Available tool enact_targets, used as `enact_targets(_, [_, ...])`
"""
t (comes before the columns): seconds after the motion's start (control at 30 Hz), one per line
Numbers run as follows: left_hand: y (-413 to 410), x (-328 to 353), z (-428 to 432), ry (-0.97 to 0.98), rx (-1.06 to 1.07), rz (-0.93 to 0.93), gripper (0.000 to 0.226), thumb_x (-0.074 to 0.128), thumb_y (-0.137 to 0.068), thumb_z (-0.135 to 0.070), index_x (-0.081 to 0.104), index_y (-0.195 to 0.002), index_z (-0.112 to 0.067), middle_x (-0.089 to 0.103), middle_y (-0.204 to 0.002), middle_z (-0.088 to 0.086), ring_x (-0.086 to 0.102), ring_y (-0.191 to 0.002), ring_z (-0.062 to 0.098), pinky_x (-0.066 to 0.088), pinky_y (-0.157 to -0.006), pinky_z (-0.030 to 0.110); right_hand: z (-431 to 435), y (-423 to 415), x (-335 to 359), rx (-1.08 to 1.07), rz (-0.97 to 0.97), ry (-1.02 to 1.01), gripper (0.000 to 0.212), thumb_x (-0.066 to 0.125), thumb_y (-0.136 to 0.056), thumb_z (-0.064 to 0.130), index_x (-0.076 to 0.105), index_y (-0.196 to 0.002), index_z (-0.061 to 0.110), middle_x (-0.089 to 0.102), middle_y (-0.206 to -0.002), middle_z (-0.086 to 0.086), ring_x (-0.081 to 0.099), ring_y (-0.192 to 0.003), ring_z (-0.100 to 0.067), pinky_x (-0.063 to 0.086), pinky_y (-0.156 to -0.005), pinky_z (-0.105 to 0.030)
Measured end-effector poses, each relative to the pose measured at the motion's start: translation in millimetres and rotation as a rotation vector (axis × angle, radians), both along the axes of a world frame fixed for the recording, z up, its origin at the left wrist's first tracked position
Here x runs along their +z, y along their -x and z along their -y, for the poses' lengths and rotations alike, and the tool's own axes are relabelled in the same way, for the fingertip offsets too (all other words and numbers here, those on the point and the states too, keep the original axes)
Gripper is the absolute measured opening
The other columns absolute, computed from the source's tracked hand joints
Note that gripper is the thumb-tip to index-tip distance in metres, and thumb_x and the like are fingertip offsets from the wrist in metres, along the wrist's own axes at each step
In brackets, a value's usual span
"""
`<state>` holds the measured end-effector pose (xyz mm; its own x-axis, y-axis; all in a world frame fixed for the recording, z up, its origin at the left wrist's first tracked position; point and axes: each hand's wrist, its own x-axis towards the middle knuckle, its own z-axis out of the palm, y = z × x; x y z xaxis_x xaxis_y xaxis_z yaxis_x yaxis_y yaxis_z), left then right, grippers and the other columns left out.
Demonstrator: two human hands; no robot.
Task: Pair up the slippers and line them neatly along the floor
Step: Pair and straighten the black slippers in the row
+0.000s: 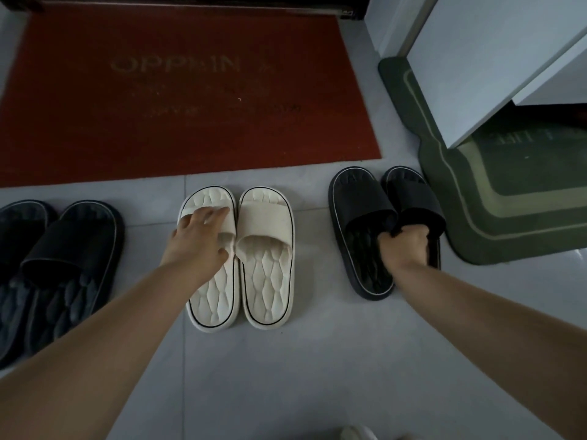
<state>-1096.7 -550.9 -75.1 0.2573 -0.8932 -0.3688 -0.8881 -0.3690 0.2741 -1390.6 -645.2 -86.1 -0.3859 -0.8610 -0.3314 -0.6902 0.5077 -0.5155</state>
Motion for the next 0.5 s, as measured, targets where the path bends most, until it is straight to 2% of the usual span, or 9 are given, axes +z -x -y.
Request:
enact_targets(0.07, [-4, -1, -1, 0.061, 0.027, -0.003, 0.065, 0.056, -0.086, -0.012, 0.027, -0.144, -0.019, 0.031, -0.149, 0.004, 0.030, -0.133, 0.030, 0.033, -0.108, 0.044, -31, -31, -2, 0.124, 0.109, -0.023, 0.044, 0.065, -0.078, 0.019, 0.043, -0.112, 0.003, 0.050, -0.120, -0.022, 0.053, -0.101, -0.029, 0.043, -0.088, -0.036])
enact_targets(0.13, [-9, -2, -5, 0.102, 0.094, 0.021, 0.060, 0.056, -0.089, -0.014, 0.029, -0.142, -0.017, 0.034, -0.147, 0.007, 0.030, -0.133, 0.031, 0.034, -0.107, 0.045, -49, -63, -4, 0.456, 0.180, -0.216, 0.054, 0.069, -0.076, 0.029, 0.041, -0.119, 0.011, 0.050, -0.115, -0.013, 0.050, -0.094, -0.022, 0.043, -0.082, -0.035])
enact_targets(0.2, [-15, -2, -12, 0.075, 0.220, 0.017, 0.059, 0.058, -0.088, -0.019, 0.030, -0.139, -0.016, 0.035, -0.142, 0.014, 0.035, -0.127, 0.036, 0.038, -0.101, 0.047, -49, -86, -6, 0.724, 0.139, -0.362, 0.069, 0.066, -0.079, 0.039, 0.029, -0.133, 0.015, 0.051, -0.111, -0.010, 0.054, -0.097, -0.024, 0.043, -0.081, -0.033])
enact_targets(0.23, [-17, -1, -14, 0.056, 0.286, 0.001, 0.057, 0.058, -0.088, -0.019, 0.030, -0.138, -0.016, 0.038, -0.138, 0.017, 0.042, -0.122, 0.039, 0.042, -0.094, 0.046, -46, -95, -6, 0.803, 0.100, -0.381, 0.069, 0.061, -0.083, 0.040, 0.025, -0.136, 0.014, 0.055, -0.113, -0.013, 0.057, -0.102, -0.028, 0.043, -0.084, -0.034])
enact_targets(0.3, [-22, -2, -18, 0.029, 0.356, -0.030, 0.048, 0.053, -0.090, -0.015, 0.036, -0.134, -0.014, 0.049, -0.128, 0.019, 0.054, -0.108, 0.040, 0.044, -0.076, 0.041, -39, -107, -7, 0.892, 0.010, -0.355, 0.055, 0.050, -0.091, 0.034, 0.026, -0.134, 0.008, 0.055, -0.125, -0.019, 0.056, -0.112, -0.037, 0.043, -0.088, -0.038])
enact_targets(0.33, [-23, -3, -19, 0.028, 0.360, -0.041, 0.044, 0.051, -0.090, -0.014, 0.040, -0.132, -0.013, 0.054, -0.124, 0.019, 0.057, -0.104, 0.039, 0.044, -0.073, 0.038, -36, -110, -7, 0.918, -0.022, -0.327, 0.046, 0.045, -0.094, 0.028, 0.029, -0.130, 0.005, 0.053, -0.127, -0.023, 0.054, -0.113, -0.039, 0.042, -0.088, -0.038])
enact_targets(0.43, [-26, -4, -19, 0.075, 0.358, -0.089, 0.040, 0.050, -0.091, -0.016, 0.046, -0.131, -0.014, 0.061, -0.120, 0.016, 0.060, -0.101, 0.036, 0.047, -0.076, 0.035, -29, -109, -8, 0.933, -0.057, -0.254, 0.032, 0.039, -0.095, 0.020, 0.035, -0.122, 0.003, 0.054, -0.123, -0.027, 0.054, -0.110, -0.041, 0.037, -0.077, -0.035])
enact_targets(0.5, [-25, -5, -16, 0.111, 0.338, -0.109, 0.036, 0.050, -0.090, -0.015, 0.050, -0.126, -0.015, 0.064, -0.115, 0.015, 0.060, -0.093, 0.033, 0.043, -0.068, 0.030, -23, -104, -10, 0.926, -0.082, -0.227, 0.033, 0.039, -0.094, 0.021, 0.035, -0.124, 0.005, 0.057, -0.120, -0.026, 0.056, -0.108, -0.042, 0.038, -0.076, -0.035])
